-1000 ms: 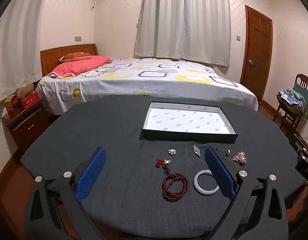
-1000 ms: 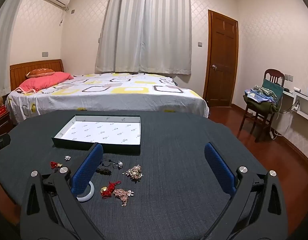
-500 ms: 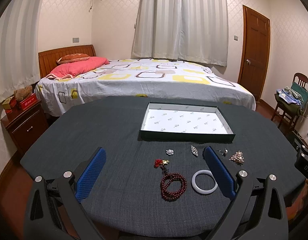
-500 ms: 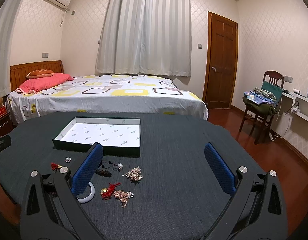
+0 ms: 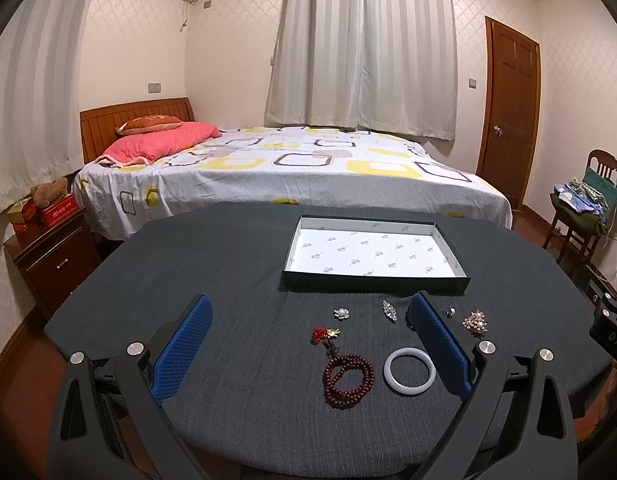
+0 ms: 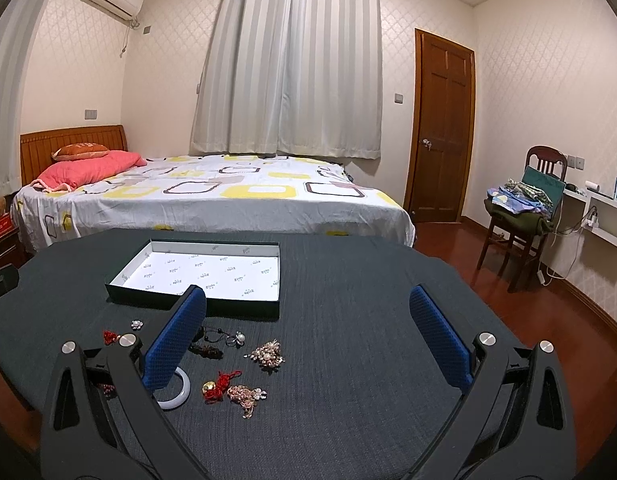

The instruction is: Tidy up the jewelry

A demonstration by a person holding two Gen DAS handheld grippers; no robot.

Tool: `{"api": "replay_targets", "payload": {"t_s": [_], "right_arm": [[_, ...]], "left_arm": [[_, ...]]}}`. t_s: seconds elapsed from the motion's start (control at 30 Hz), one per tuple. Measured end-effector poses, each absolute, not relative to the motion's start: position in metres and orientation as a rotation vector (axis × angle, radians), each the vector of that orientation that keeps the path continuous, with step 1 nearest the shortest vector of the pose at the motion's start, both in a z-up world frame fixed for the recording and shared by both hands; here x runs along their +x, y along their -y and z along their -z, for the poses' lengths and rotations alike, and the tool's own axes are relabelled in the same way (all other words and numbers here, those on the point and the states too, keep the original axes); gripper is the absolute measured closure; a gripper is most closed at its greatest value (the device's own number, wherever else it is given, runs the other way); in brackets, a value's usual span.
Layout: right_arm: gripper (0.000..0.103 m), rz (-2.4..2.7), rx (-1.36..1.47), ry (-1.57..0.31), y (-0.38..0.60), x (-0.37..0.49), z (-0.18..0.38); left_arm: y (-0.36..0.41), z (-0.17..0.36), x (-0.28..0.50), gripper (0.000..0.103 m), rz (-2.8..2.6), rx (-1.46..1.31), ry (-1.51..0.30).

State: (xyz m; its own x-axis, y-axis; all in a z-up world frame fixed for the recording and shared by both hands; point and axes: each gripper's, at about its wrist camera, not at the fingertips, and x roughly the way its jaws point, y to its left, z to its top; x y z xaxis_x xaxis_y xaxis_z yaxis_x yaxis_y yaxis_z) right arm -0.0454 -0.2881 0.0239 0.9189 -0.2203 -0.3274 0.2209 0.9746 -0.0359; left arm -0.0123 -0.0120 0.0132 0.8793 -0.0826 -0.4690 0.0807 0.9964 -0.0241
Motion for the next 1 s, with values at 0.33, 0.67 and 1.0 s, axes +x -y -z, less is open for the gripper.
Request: {"api": "replay_targets", "payload": {"t_s": [0.33, 0.67, 1.0], "right_arm": [[0.004, 0.227, 0.001, -0.333, 0.289, -0.046, -0.026], [0.004, 0.227, 0.000, -0.325, 0.290, -0.045, -0.035], [0.004, 0.228, 0.000, -0.323, 0.289, -0.045, -0.034]], "left_arm": [[0.012, -0.014, -0.012, 0.007, 0.084, -0.005, -0.487], [0.011, -0.018, -0.009, 0.007, 0.084, -0.007, -0.485], [0.010, -0.017, -0.010, 0.007, 0.084, -0.008, -0.486]]}}
